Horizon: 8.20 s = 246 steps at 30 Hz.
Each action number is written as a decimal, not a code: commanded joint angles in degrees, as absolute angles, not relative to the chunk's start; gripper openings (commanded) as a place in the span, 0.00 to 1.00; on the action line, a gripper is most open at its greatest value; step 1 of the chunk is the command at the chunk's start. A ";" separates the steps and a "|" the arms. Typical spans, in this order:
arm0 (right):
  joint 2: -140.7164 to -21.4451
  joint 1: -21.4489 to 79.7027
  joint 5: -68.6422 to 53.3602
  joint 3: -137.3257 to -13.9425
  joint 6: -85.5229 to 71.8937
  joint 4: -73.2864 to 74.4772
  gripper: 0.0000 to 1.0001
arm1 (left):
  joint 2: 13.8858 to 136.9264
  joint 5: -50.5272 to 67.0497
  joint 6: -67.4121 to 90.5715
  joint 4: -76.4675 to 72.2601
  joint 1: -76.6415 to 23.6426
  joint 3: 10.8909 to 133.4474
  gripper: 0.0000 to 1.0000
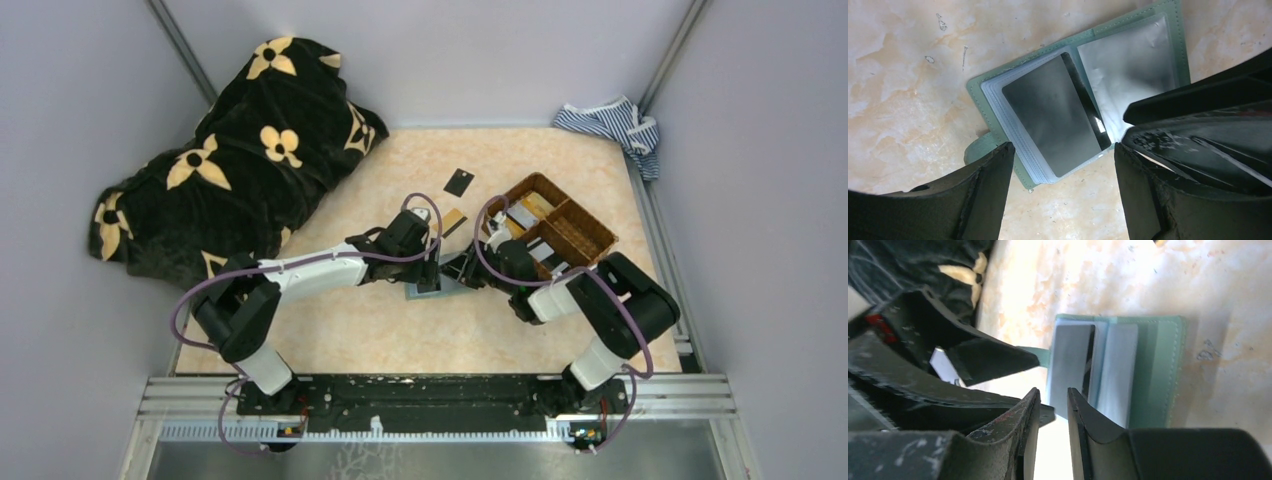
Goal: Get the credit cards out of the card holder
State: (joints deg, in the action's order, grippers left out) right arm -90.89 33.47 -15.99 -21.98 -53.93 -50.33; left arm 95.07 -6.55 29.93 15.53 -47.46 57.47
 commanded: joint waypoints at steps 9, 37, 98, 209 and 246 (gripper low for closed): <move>-94.28 33.40 -19.30 -20.58 -52.28 -54.95 0.29 | 91.50 -8.96 29.89 17.12 -46.37 54.16 0.78; -106.27 33.40 -25.64 -18.22 -56.84 -70.50 0.26 | 97.74 -12.13 30.14 16.26 -45.35 51.73 0.76; -53.88 30.30 -13.57 -15.02 -38.97 -15.78 0.00 | 92.56 -3.08 28.33 7.57 -42.10 49.79 0.86; -60.81 21.79 -21.05 -50.25 -25.30 0.05 0.00 | 97.81 51.52 58.09 -78.60 -29.76 35.53 0.82; -90.71 15.17 0.33 -79.89 8.63 34.32 0.00 | 99.94 51.56 43.72 -54.98 -25.77 49.41 0.84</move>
